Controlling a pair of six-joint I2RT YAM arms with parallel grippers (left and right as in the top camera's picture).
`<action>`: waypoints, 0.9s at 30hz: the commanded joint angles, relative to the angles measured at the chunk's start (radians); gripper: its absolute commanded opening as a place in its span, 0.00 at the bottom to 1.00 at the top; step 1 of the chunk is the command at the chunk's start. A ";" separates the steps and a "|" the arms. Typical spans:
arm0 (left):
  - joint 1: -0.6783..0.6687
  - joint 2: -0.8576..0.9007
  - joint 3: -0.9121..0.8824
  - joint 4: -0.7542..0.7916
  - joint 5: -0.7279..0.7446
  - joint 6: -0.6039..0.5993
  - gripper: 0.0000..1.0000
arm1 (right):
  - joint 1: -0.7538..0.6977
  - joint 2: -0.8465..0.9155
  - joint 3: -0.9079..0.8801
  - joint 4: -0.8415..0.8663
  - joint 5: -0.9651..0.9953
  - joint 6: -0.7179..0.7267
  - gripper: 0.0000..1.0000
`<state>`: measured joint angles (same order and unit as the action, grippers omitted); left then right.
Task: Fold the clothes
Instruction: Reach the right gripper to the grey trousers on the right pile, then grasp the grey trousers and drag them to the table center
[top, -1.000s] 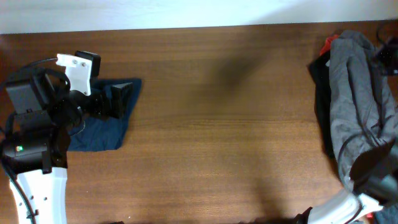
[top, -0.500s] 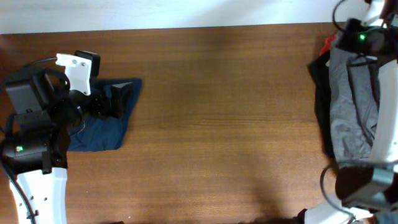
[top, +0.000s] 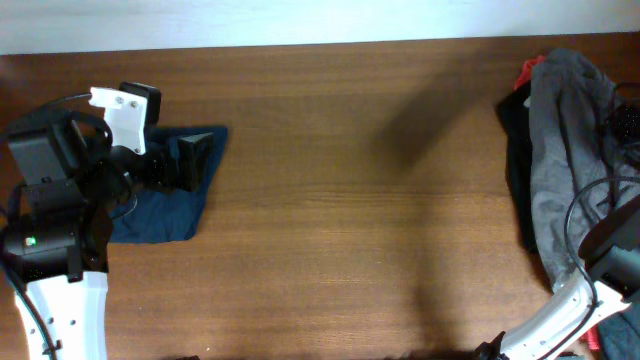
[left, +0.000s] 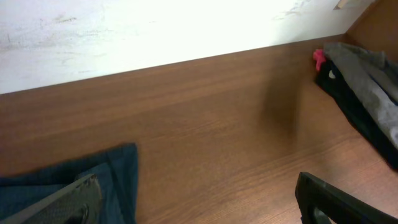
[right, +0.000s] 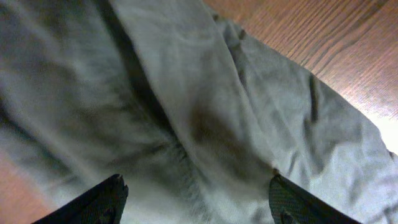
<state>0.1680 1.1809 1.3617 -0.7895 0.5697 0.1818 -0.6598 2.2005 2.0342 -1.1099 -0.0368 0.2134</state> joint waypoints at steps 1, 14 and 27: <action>-0.005 -0.017 0.019 -0.001 0.015 -0.010 0.99 | -0.002 0.032 0.000 0.019 0.040 0.013 0.77; -0.005 -0.017 0.019 0.000 0.015 -0.010 0.99 | 0.000 0.032 0.001 0.073 0.036 0.013 0.04; -0.005 -0.017 0.019 0.026 0.015 -0.010 0.99 | 0.177 -0.249 0.001 0.070 -0.427 -0.102 0.04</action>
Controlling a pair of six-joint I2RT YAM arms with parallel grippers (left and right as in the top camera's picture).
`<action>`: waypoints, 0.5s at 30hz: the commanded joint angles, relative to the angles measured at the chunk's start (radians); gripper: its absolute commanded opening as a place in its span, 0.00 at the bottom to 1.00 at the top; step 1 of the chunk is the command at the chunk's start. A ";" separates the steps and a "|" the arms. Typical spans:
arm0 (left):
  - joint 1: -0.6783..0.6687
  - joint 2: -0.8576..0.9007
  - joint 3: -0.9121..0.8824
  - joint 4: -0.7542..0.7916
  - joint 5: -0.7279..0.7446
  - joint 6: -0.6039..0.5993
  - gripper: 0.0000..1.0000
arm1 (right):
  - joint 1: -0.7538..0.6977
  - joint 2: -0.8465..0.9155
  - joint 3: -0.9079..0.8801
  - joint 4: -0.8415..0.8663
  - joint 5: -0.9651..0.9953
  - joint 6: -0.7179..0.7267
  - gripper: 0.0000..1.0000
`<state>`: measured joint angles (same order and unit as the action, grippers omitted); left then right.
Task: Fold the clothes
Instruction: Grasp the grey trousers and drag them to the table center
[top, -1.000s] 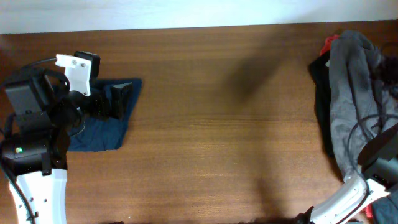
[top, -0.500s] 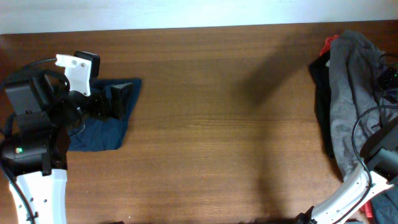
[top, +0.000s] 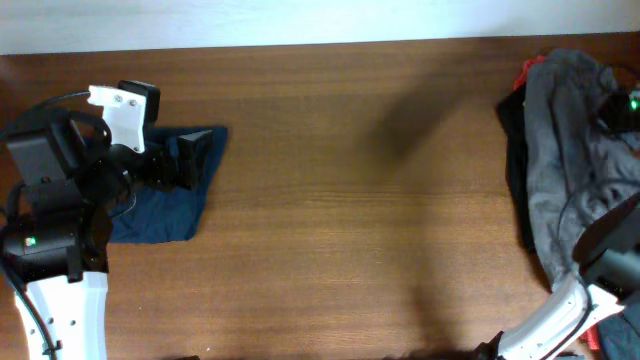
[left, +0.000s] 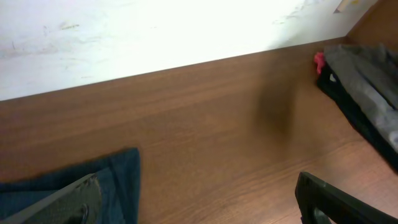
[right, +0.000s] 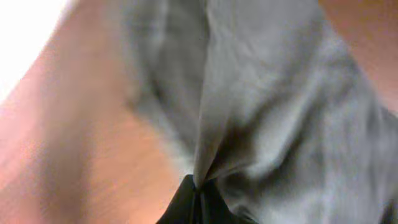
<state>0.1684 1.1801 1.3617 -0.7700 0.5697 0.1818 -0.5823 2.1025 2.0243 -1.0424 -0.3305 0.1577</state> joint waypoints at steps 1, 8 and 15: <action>-0.005 -0.016 0.019 0.006 0.015 -0.010 0.99 | 0.141 -0.182 0.011 0.002 -0.133 -0.048 0.04; -0.005 -0.016 0.019 0.033 0.014 -0.010 0.99 | 0.446 -0.247 0.009 -0.082 -0.121 -0.099 0.04; -0.004 -0.016 0.019 0.063 0.010 -0.009 0.99 | 0.744 -0.191 -0.047 -0.192 -0.039 -0.099 0.04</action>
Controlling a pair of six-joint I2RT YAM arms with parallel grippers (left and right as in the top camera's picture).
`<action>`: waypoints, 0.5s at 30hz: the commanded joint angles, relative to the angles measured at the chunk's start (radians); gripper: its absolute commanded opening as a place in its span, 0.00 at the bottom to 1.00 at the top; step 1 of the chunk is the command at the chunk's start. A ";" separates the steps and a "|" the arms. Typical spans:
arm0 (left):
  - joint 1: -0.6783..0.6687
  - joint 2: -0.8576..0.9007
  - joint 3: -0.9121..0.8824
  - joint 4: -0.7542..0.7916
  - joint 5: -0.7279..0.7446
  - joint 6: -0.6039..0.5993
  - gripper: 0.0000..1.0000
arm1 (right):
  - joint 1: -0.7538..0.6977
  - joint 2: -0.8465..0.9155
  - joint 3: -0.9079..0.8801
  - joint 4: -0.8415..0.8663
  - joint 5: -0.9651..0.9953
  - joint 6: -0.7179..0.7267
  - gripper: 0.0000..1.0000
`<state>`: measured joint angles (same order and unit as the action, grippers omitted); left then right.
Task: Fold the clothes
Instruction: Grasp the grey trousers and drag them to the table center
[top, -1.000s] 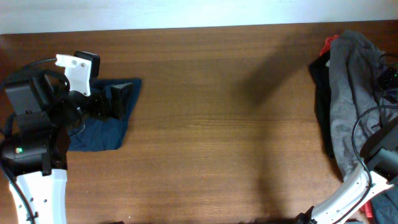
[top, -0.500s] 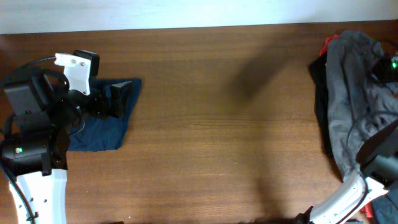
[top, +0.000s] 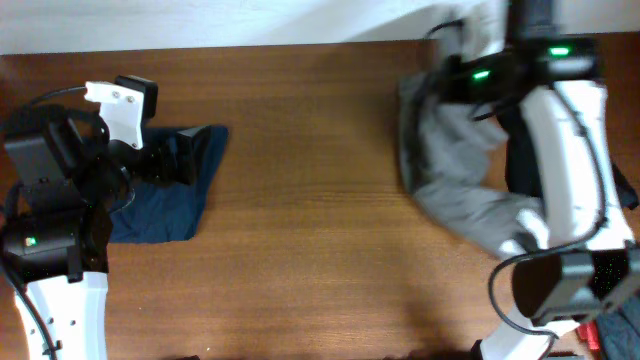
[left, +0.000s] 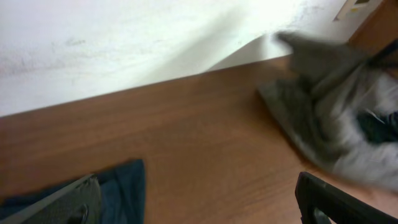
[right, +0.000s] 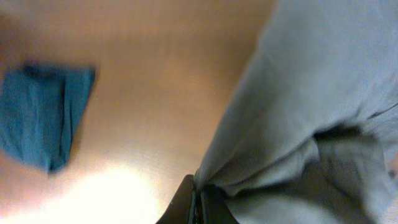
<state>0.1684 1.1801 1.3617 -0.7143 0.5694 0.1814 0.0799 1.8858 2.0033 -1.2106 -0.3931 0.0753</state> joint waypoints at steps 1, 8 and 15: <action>-0.004 -0.016 0.019 0.011 0.011 -0.009 0.99 | 0.125 0.035 -0.039 -0.036 0.023 -0.017 0.04; -0.004 -0.016 0.019 0.023 0.010 -0.008 0.99 | 0.409 0.036 -0.101 -0.049 0.024 -0.170 0.09; -0.004 -0.016 0.019 0.025 -0.074 -0.008 0.99 | 0.635 0.036 -0.103 -0.100 0.248 -0.333 0.20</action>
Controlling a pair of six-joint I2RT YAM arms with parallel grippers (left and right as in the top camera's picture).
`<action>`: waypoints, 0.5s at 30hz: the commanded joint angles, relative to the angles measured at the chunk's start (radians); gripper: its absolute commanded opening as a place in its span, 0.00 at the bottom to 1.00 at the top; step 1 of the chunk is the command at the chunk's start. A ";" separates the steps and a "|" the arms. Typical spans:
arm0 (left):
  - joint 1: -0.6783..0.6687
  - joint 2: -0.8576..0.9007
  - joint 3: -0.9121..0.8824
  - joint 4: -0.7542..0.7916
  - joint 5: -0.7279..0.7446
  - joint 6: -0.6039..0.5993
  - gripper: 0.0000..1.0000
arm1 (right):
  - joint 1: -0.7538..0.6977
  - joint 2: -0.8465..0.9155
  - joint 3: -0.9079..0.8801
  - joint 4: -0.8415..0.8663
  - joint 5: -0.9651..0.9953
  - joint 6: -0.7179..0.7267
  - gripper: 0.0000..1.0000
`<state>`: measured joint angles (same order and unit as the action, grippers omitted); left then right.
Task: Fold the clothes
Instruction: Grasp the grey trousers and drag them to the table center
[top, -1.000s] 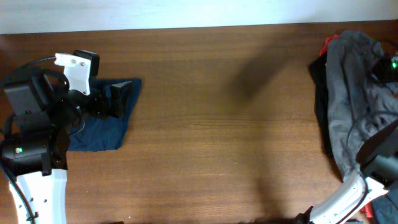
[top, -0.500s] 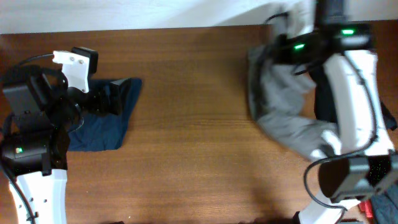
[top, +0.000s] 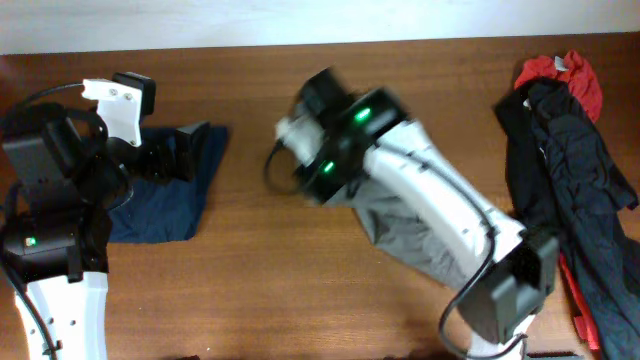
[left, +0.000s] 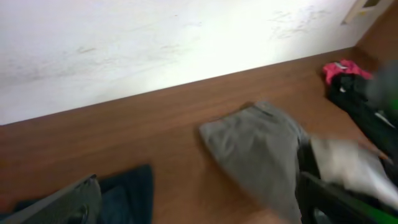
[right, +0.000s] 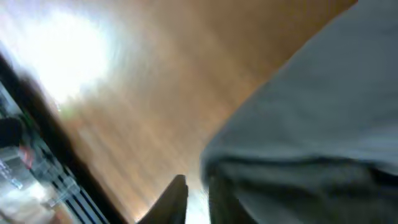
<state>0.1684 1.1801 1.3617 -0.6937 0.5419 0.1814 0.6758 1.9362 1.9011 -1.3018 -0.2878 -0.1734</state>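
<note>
A grey garment (top: 415, 232) lies crumpled at the table's middle, partly under my right arm; it also shows in the left wrist view (left: 261, 149). My right gripper (top: 312, 178) is at its left end, blurred. In the right wrist view the fingers (right: 177, 198) stand nearly together with the grey cloth's (right: 311, 137) edge at them. A folded blue garment (top: 165, 200) lies at the left. My left gripper (top: 185, 152) hangs open above its far corner, holding nothing.
A pile of dark clothes (top: 565, 160) with a red piece (top: 570, 72) on top lies along the right edge of the wooden table (top: 300, 290). The white wall (left: 155, 37) runs behind the table's far edge.
My right arm has moved from the far right to the table's middle with the grey garment, which now lies spread at the centre. The left arm stays over the blue garment.
My right gripper was open over the grey garment on the right-hand pile. Then it was shut on that cloth. Then it held the garment over the table's right half, and now it is at the centre. The left gripper stayed open above the folded blue garment.
</note>
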 joint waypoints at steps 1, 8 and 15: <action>-0.004 -0.016 0.019 0.005 -0.061 -0.009 0.99 | 0.053 -0.014 0.000 -0.011 0.183 -0.080 0.23; -0.004 -0.016 0.019 0.004 -0.079 -0.008 0.99 | -0.019 -0.014 0.000 -0.005 0.307 0.171 0.62; -0.004 -0.016 0.019 0.000 -0.079 -0.008 0.99 | -0.258 -0.014 -0.018 -0.068 0.129 0.315 0.76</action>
<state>0.1684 1.1801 1.3617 -0.6922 0.4709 0.1814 0.4980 1.9362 1.8996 -1.3460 -0.0872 0.0536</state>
